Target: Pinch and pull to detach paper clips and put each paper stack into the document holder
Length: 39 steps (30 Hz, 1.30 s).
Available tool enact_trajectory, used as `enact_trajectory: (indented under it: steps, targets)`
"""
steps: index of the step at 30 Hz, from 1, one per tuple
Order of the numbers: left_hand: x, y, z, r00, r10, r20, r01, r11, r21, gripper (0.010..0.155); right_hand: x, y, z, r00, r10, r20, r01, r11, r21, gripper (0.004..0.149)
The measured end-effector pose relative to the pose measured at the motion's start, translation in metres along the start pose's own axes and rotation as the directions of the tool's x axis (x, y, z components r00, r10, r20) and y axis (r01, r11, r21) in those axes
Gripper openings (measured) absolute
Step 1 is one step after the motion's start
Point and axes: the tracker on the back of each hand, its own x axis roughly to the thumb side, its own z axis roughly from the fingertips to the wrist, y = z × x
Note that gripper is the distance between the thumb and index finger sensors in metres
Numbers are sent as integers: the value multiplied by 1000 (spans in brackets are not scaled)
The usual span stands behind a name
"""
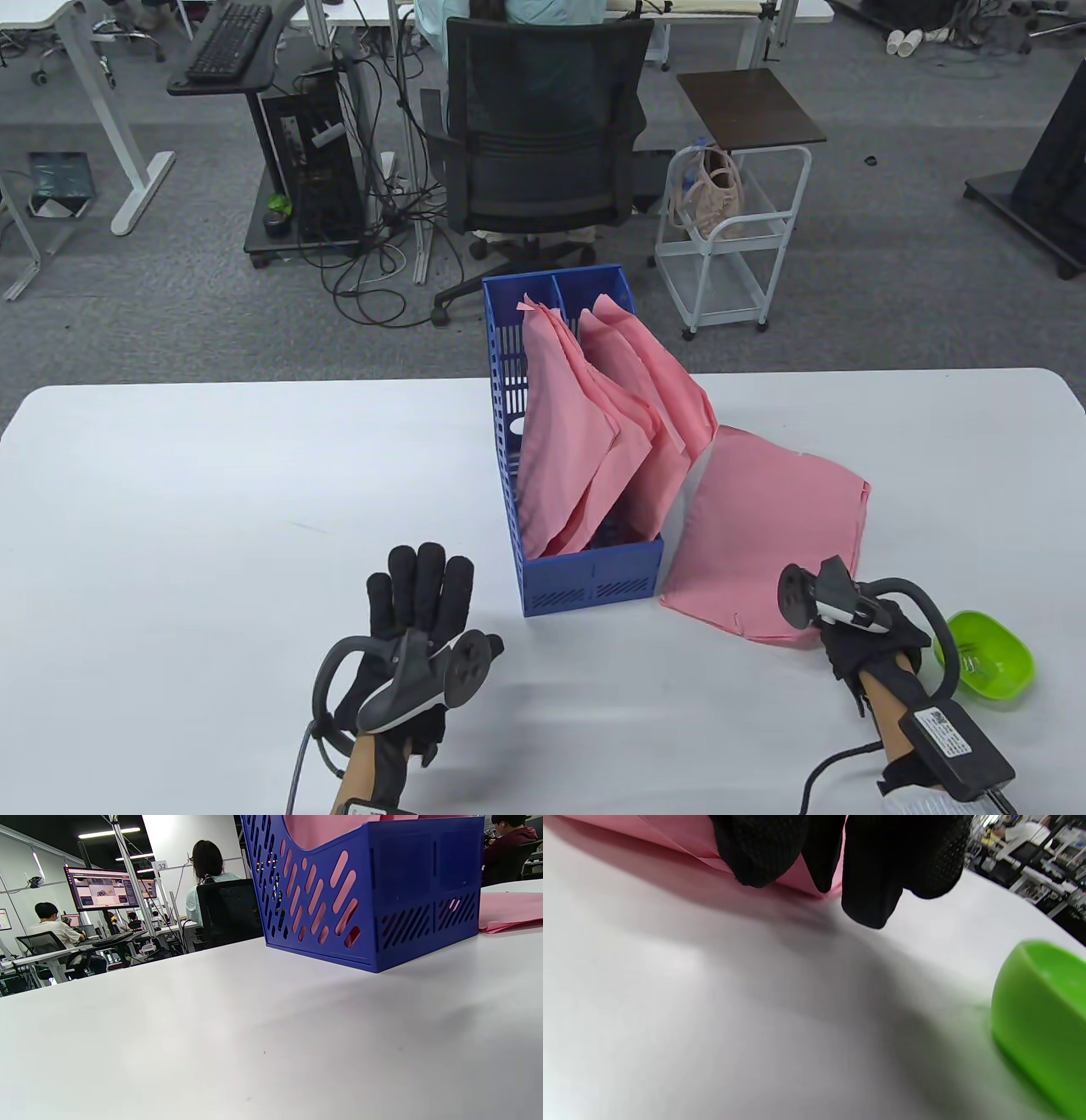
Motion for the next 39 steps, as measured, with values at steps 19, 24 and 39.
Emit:
enact_trajectory:
  steps: [19, 24, 39]
  targets:
    - [-2, 1, 0, 1000, 29, 2, -29, 1000, 12, 88, -33, -122, 110, 969, -144, 200, 234, 788, -569, 43]
    - [-3, 4, 0, 996, 88, 10, -88, 996, 19, 88, -47, -141, 132, 940, -217, 263, 333, 743, -580, 41]
    - [24, 77, -18, 945, 308, 111, -320, 940, 117, 97, -61, -163, 161, 686, -412, 600, 722, 490, -489, 40]
